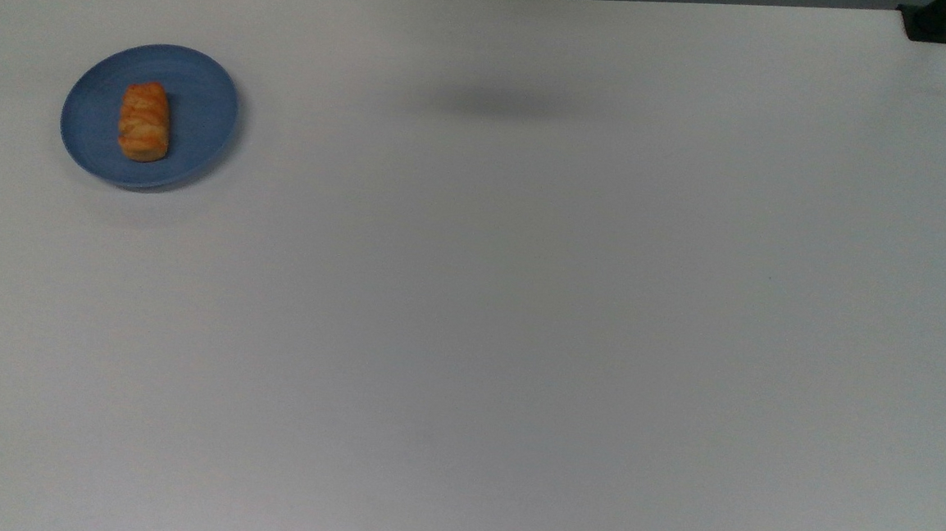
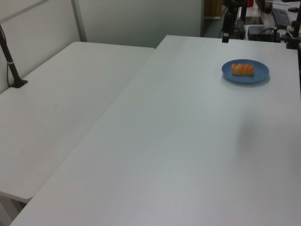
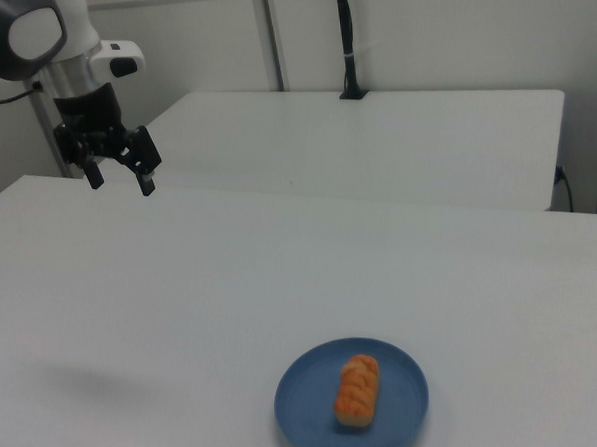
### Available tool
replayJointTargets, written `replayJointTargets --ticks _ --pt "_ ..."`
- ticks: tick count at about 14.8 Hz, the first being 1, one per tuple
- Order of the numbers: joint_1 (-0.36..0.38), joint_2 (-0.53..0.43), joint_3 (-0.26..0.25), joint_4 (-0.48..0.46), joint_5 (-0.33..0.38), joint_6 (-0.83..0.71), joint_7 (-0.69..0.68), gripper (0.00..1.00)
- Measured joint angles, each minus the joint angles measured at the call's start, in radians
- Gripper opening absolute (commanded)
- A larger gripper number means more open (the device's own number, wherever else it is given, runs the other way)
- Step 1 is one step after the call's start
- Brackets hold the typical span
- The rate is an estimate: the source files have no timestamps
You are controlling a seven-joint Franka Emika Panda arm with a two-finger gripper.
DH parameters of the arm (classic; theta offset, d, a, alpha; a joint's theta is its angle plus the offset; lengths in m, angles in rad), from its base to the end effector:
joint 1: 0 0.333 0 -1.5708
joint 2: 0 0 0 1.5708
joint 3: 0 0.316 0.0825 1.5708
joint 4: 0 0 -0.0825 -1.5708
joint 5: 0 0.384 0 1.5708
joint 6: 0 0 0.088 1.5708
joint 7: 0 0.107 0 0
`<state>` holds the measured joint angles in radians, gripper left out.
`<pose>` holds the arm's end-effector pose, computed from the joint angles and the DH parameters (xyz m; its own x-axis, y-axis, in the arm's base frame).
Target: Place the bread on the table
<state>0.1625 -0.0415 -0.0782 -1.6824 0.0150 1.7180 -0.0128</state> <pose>0.5522 0.0472 0.6076 0.9926 0.0943 0.0771 0.0959 -0.9952 -0.0172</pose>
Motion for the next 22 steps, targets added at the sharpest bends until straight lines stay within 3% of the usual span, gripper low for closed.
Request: replayJointTargets --ticks 11,16,18,22 --pt "0.001 0.000 0.000 -0.001 0.000 -0.062 -0.017 1.00" --pt "-0.004 0.001 -0.013 -0.002 -0.002 -0.139 -0.136 1.00" --pt "-0.012 0.001 -0.057 -0.001 -0.007 -0.151 -0.234 1.00" --pt "-0.049 0.004 -0.202 0.004 -0.036 -0.151 -0.427 1.00"
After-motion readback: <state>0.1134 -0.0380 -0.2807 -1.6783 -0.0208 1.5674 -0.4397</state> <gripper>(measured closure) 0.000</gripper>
